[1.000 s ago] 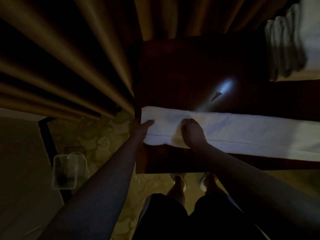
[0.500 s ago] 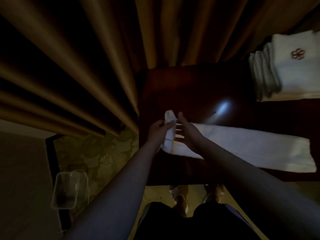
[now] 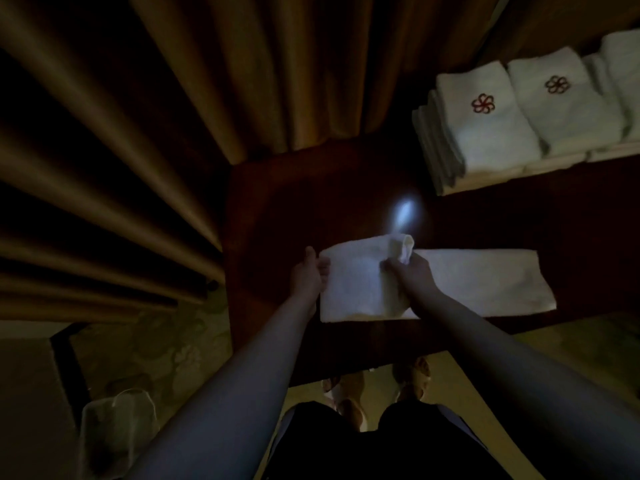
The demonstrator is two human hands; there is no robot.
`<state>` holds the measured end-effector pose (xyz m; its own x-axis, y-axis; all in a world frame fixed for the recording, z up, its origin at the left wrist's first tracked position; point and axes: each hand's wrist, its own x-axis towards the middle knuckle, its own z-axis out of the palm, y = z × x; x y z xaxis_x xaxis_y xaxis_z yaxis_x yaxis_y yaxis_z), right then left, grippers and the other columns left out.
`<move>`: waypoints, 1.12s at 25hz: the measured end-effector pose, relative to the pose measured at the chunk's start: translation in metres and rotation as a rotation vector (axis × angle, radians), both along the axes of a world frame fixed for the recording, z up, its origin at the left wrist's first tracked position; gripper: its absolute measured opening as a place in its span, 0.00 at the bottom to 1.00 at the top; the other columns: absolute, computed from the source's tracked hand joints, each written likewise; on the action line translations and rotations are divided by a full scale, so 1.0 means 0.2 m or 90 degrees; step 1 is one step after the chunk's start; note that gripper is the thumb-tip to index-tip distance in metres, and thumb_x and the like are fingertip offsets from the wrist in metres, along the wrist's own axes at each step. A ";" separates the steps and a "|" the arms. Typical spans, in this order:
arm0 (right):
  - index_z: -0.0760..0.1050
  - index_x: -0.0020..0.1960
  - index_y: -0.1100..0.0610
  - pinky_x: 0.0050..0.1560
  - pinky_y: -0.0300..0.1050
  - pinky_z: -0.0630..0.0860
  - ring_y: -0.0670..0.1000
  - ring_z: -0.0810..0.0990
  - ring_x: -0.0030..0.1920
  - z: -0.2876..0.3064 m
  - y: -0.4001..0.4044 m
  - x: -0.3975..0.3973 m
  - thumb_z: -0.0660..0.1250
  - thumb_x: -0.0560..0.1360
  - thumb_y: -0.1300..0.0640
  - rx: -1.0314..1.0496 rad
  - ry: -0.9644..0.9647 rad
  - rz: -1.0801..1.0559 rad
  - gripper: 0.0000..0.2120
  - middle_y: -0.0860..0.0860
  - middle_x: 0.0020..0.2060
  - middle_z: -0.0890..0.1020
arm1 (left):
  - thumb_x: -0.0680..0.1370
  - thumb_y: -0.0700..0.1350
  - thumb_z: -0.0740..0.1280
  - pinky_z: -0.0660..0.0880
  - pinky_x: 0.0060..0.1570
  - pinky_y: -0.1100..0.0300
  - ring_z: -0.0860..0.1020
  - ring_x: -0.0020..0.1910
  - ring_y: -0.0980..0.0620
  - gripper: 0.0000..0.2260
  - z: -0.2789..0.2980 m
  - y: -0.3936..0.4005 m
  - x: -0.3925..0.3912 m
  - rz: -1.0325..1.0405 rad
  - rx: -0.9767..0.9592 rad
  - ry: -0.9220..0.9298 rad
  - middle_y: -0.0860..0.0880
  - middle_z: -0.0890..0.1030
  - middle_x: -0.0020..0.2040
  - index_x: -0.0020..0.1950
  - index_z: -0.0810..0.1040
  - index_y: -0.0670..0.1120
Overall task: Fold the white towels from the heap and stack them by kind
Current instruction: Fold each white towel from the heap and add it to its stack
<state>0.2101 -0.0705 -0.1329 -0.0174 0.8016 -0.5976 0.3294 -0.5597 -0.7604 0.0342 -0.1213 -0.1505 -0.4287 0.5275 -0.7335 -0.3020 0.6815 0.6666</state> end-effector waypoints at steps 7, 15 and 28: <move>0.75 0.61 0.60 0.46 0.45 0.74 0.57 0.77 0.52 -0.21 0.15 0.20 0.62 0.74 0.61 -0.080 -0.027 0.002 0.15 0.57 0.53 0.79 | 0.76 0.53 0.69 0.76 0.57 0.52 0.77 0.57 0.46 0.22 -0.25 0.03 0.02 -0.121 -0.132 0.143 0.44 0.78 0.61 0.65 0.73 0.42; 0.73 0.64 0.64 0.57 0.50 0.74 0.59 0.77 0.59 -0.43 0.15 0.22 0.65 0.77 0.56 -0.071 -0.144 0.089 0.19 0.60 0.60 0.78 | 0.72 0.52 0.74 0.75 0.54 0.54 0.77 0.60 0.42 0.30 -0.39 0.10 0.08 -0.155 -0.134 0.197 0.40 0.77 0.63 0.67 0.71 0.37; 0.71 0.55 0.62 0.42 0.44 0.65 0.60 0.79 0.51 -0.41 0.12 0.17 0.64 0.78 0.47 0.071 -0.471 0.142 0.18 0.59 0.49 0.80 | 0.72 0.52 0.74 0.76 0.58 0.47 0.78 0.60 0.42 0.29 -0.48 0.10 0.03 -0.153 -0.134 0.168 0.40 0.77 0.63 0.67 0.72 0.39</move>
